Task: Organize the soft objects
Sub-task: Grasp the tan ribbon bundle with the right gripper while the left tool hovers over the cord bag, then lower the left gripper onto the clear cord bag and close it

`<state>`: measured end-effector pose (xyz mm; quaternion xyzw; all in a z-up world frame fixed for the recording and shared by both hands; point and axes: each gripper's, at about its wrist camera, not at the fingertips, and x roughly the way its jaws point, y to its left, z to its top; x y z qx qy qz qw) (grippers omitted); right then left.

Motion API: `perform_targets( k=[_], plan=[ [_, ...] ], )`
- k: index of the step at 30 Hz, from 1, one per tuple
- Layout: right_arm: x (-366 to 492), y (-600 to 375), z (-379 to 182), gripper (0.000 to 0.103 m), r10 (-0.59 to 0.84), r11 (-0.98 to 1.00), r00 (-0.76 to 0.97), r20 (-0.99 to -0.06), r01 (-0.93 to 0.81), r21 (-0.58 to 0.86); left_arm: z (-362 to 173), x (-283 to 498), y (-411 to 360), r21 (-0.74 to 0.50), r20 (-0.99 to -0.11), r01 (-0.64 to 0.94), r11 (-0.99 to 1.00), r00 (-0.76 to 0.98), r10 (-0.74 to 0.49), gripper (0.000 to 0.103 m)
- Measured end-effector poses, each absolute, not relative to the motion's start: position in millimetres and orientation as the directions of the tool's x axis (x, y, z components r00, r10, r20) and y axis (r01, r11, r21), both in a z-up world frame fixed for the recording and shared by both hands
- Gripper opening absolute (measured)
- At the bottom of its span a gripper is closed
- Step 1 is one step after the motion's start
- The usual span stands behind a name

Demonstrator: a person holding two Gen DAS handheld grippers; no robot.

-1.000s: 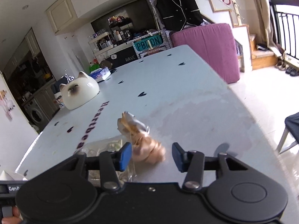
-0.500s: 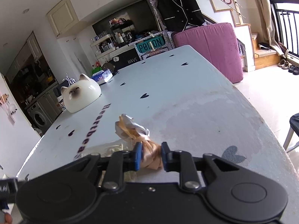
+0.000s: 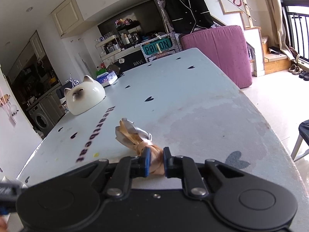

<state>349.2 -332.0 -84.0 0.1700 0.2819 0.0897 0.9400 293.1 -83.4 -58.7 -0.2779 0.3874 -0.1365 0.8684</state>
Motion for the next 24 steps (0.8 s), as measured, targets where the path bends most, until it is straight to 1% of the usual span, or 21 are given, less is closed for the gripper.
perform_targets(
  k=[2, 4, 5, 6, 7, 8, 10, 11, 12, 14, 15, 19, 24],
  plan=[
    [348, -333, -83, 0.014, 0.260, 0.927, 0.827, -0.498, -0.070, 0.368, -57, 274, -82, -0.568, -0.620, 0.002, 0.823, 0.656, -0.430, 0.003],
    [347, -332, -82, 0.013, 0.253, 0.930, 0.829, -0.499, -0.066, 0.362, -57, 255, -82, -0.555, -0.651, -0.007, 0.832, 0.625, -0.430, 0.007],
    [346, -332, -82, 0.013, 0.251, 0.931, 0.830, -0.499, -0.065, 0.360, -58, 246, -82, -0.553, -0.669, -0.006, 0.833, 0.599, -0.439, 0.019],
    [345, -332, -81, 0.013, 0.250, 0.931, 0.830, -0.498, -0.065, 0.359, -57, 238, -83, -0.545, -0.689, -0.005, 0.838, 0.572, -0.445, 0.043],
    [345, -332, -81, 0.013, 0.249, 0.931, 0.831, -0.497, -0.065, 0.358, -55, 230, -86, -0.527, -0.713, 0.009, 0.850, 0.538, -0.449, 0.056],
    [344, -332, -81, 0.013, 0.250, 0.932, 0.831, -0.497, -0.066, 0.357, -51, 222, -90, -0.490, -0.735, 0.047, 0.870, 0.514, -0.442, 0.072],
    [342, -331, -80, 0.012, 0.248, 0.934, 0.831, -0.497, -0.070, 0.349, -37, 204, -104, -0.357, -0.741, 0.166, 0.919, 0.549, -0.387, 0.073],
    [341, -331, -79, 0.012, 0.247, 0.937, 0.830, -0.499, -0.074, 0.341, -30, 196, -112, -0.262, -0.728, 0.249, 0.932, 0.583, -0.360, 0.074],
    [338, -331, -78, 0.011, 0.246, 0.940, 0.829, -0.502, -0.078, 0.332, -23, 189, -121, -0.162, -0.709, 0.318, 0.934, 0.621, -0.334, 0.076],
    [330, -331, -77, 0.011, 0.242, 0.947, 0.828, -0.506, -0.088, 0.309, -14, 183, -134, 0.002, -0.667, 0.396, 0.918, 0.685, -0.294, 0.081],
    [326, -331, -76, 0.011, 0.237, 0.952, 0.827, -0.509, -0.092, 0.294, -12, 185, -138, 0.049, -0.656, 0.415, 0.909, 0.699, -0.284, 0.082],
    [303, -335, -70, 0.011, 0.224, 0.961, 0.829, -0.512, -0.099, 0.259, -15, 208, -152, 0.120, -0.667, 0.476, 0.871, 0.688, -0.284, 0.084],
    [268, -344, -65, 0.011, 0.185, 0.977, 0.830, -0.526, -0.099, 0.186, -33, 230, -168, 0.132, -0.705, 0.545, 0.828, 0.639, -0.308, 0.085]
  ],
)
